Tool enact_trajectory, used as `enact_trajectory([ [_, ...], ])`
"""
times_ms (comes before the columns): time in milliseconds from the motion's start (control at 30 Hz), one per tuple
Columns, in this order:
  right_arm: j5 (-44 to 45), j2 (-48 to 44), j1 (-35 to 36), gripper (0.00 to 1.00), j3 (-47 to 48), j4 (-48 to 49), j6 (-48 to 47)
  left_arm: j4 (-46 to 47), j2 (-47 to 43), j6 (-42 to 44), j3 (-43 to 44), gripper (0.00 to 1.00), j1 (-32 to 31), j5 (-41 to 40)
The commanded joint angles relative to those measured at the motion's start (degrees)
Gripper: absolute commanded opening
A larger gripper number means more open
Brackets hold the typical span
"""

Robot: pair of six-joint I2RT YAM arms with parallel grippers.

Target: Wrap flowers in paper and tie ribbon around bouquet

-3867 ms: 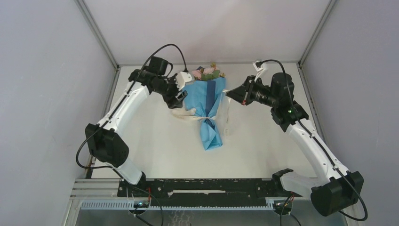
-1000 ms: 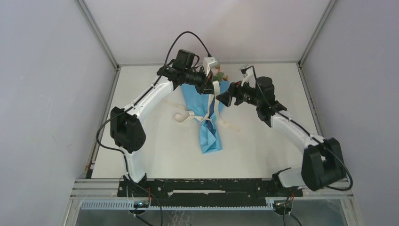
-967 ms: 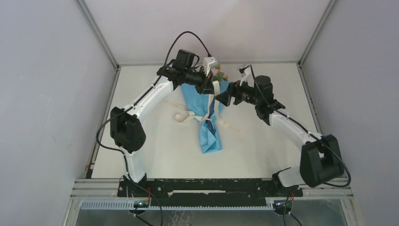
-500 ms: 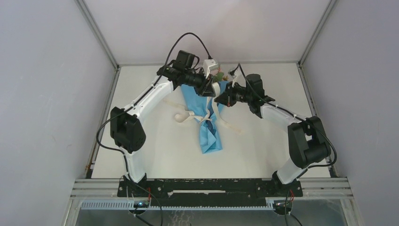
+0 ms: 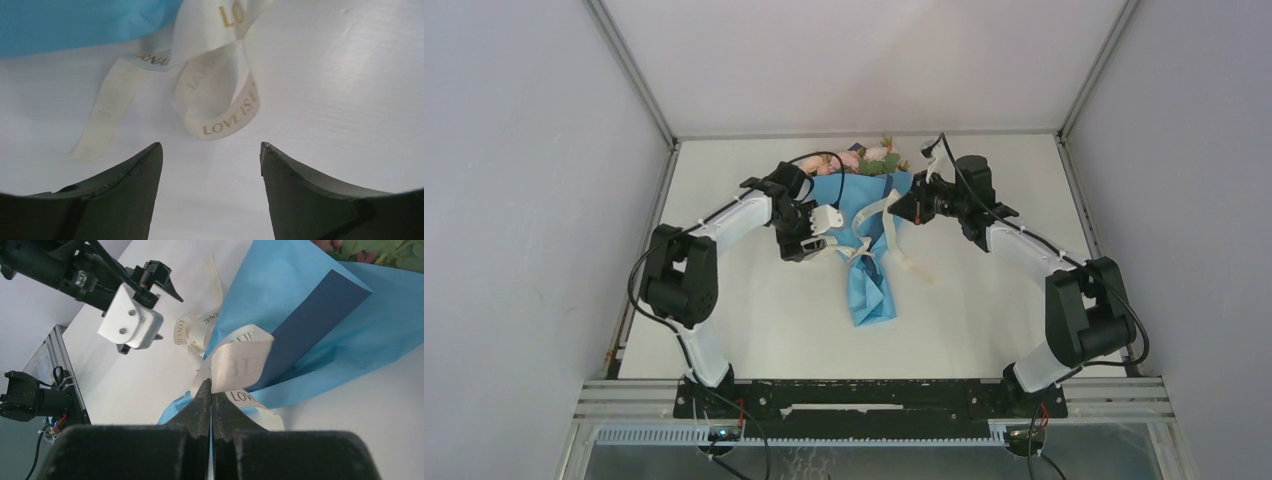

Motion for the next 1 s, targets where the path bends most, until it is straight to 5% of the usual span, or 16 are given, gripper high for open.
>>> enact_trajectory([
  [0,0.7,-2.9,0.0,0.0,-0.9,0.3,-0.8,6.4,2.5,3.7,2.8,0.72,0.5,-7.6],
  [133,1.5,-4.6,-0.1,0.0,-2.4,0.0,-0.9,1.3,7.0,-8.0,11.1,0.49,3.9,-1.0],
  [367,2.2,-6.6,-1.0,0.0,-4.5,0.6,-0.4,2.7,7.0,-22.0,6.9,0.67,3.3,0.9],
  [667,2.8,-7.8,-1.5,0.0,-5.1,-0.1,-0.8,3.3,14.0,-31.0,9.3,0.62,3.2,-8.6],
  [767,2.8,-8.6,-2.2,0.0,-5.6,0.1,-0.6,3.6,14.5,-31.2,8.3,0.42,3.2,-8.0],
  [867,3.0,-9.9,-3.2,0.0,-6.3,0.1,-0.3,4.2,13.8,-31.0,6.9,0.03,3.4,-8.0],
  [967,3.3,-11.3,-4.4,0.0,-7.2,-0.5,0.0,6.3,11.5,-32.7,5.3,0.0,4.7,-7.6],
])
